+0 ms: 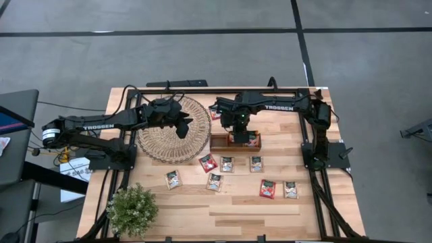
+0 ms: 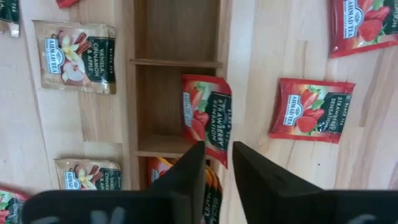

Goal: Pick & Place Tea
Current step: Put the red tea bag into the middle section of the wooden organizer

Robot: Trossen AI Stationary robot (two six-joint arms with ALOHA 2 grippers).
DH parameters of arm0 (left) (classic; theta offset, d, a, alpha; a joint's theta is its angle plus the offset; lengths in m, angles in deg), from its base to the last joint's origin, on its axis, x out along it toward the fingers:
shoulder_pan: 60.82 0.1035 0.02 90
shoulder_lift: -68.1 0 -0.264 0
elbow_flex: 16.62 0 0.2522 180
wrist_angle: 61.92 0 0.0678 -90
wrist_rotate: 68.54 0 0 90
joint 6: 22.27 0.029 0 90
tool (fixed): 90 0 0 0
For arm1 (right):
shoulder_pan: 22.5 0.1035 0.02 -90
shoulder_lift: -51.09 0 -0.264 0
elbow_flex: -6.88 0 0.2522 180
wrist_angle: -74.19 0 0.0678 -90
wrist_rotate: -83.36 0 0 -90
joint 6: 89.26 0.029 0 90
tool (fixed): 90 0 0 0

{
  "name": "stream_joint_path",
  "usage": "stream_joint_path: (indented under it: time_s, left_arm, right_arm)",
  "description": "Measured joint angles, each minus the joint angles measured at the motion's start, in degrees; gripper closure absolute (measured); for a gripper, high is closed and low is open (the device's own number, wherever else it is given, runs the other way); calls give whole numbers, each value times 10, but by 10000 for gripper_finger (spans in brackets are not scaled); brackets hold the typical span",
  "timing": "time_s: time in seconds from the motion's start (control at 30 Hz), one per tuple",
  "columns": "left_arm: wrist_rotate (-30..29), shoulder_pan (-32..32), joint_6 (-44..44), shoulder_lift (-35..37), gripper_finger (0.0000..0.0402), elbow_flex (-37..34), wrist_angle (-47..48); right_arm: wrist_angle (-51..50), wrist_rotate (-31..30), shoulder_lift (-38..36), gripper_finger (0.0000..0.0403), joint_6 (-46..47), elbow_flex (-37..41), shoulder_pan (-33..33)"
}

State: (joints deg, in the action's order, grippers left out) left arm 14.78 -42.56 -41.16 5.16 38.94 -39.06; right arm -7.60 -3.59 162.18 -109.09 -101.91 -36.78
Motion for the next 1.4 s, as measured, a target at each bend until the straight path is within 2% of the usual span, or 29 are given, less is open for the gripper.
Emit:
stream_joint_path:
  time_s: [0.2, 0.37, 0.43, 0.53, 0.63, 0.8, 1.03, 1.23, 1.4]
  left_arm:
    - [0, 0, 0, 0, 259, 0, 0]
    - [0, 0, 0, 0, 259, 0, 0]
    - [0, 0, 0, 0, 259, 0, 0]
    - [0, 0, 0, 0, 259, 0, 1]
    - [0, 0, 0, 0, 259, 0, 6]
    - [0, 0, 0, 0, 259, 0, 11]
    - [0, 0, 0, 0, 259, 0, 12]
    - [0, 0, -1, 0, 259, 0, 13]
    - [0, 0, -2, 0, 259, 0, 14]
  right_arm:
    - [-27, -1, -4, 302, 2, 0, -16]
    - [-148, 4, -8, 301, 3, -1, -21]
    - [-193, 30, -11, 300, 1, -1, -16]
    - [-216, 105, -34, 300, -13, 10, -9]
    - [-185, 157, -87, 300, -16, 58, 3]
    - [-113, 152, -198, 300, 24, 198, 37]
    - [29, 151, -321, 301, 160, 373, 118]
    - [116, 144, -330, 301, 230, 433, 210]
    - [137, 86, -287, 301, 271, 438, 265]
